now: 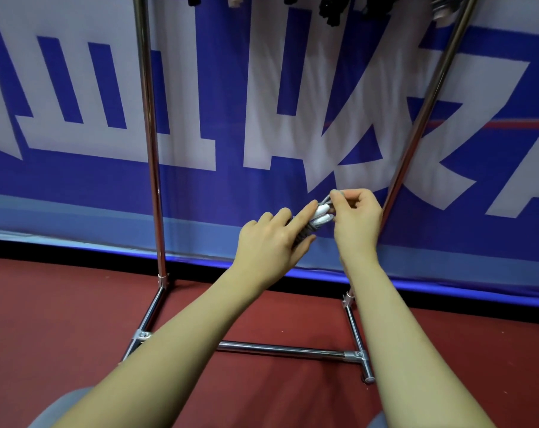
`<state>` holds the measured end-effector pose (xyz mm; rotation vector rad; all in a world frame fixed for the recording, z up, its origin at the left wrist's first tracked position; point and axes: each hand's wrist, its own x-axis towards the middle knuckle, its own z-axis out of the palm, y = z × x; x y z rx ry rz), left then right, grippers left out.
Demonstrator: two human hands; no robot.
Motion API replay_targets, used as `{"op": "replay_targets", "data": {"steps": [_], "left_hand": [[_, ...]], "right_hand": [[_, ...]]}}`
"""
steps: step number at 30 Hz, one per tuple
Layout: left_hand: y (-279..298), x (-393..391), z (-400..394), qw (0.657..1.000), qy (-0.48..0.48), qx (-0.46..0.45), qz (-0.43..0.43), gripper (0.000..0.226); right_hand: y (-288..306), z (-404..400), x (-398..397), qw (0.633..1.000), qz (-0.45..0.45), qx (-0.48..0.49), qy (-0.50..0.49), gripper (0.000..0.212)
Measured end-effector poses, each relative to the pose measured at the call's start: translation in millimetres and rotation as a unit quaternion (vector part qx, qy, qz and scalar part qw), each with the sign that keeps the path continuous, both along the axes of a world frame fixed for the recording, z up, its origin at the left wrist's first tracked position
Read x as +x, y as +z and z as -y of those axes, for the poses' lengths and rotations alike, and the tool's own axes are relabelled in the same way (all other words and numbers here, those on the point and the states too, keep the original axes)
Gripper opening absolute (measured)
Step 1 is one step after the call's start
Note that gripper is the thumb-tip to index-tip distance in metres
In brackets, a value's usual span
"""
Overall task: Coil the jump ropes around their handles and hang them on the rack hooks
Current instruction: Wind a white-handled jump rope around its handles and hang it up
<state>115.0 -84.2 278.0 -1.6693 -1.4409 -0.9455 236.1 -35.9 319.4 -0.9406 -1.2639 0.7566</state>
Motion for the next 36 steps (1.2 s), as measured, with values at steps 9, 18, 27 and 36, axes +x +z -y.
{"op": "replay_targets", "data": {"steps": [9, 18, 27, 36], "left_hand": [[0.2, -0.4, 3.6, 1.000, -0.008, 0.006, -0.011, 0.047], [0.7, -1.0, 12.9, 1.000, -0.013, 0.014, 0.016, 0.048], [21.6, -12.7, 30.3, 1.000, 0.003, -0.012, 0.024, 0.054], [86.0, -3.6, 43.5, 0.997, -0.039, 0.059, -0.038, 0.054]], "right_hand": [[-2.8, -8.0, -2.5, 0.995, -0.085, -0.039, -0.027, 0.007], [5.9, -2.5, -1.2, 0.994, -0.104, -0.029, 0.006, 0.013], [37.7, 36.8, -1.5, 0.995, -0.032, 0.058, 0.081, 0.014], [102.4, 72.3, 17.8, 0.988, 0.019, 0.129, 0.081, 0.012]]}}
